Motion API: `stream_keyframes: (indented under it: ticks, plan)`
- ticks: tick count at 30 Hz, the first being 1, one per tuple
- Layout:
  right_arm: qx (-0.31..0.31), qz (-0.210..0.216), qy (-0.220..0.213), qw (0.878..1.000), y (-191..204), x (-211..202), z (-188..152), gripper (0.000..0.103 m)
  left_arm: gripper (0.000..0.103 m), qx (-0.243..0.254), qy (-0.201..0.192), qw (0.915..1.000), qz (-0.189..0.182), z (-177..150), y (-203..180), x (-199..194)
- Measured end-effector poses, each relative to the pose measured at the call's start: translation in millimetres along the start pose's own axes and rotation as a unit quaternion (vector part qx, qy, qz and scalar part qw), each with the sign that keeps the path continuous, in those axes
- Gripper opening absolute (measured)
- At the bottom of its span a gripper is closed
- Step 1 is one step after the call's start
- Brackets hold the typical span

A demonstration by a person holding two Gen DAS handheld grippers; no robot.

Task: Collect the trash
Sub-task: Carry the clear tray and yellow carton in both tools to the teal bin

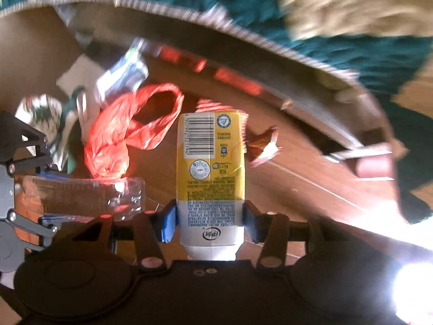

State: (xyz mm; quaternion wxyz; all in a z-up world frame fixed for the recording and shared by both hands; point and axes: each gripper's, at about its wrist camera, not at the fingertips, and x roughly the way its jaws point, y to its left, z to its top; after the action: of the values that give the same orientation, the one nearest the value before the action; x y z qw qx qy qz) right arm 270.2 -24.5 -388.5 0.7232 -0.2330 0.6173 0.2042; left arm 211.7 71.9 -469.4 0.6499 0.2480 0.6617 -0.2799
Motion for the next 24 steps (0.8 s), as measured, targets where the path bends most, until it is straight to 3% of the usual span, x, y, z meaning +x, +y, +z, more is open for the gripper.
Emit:
stream_keyframes:
  ticks: [5, 9, 18, 24]
  plan:
    - [0.040, -0.002, -0.044, 0.998, -22, -65, -9, 0.049, 0.042, -0.043, -0.040, 0.9981, 0.022, 23, -8, -67]
    - [0.070, -0.002, -0.094, 0.993, -34, -124, -25, 0.048, 0.042, -0.095, -0.090, 0.9908, 0.033, 30, -16, -126]
    - [0.124, -0.022, -0.227, 0.966, -64, -255, -77, 0.048, 0.042, -0.209, -0.185, 0.9578, 0.070, 35, -39, -250]
    - [0.152, -0.031, -0.312, 0.937, -79, -333, -120, 0.048, 0.042, -0.205, -0.260, 0.9377, 0.106, 48, -79, -327]
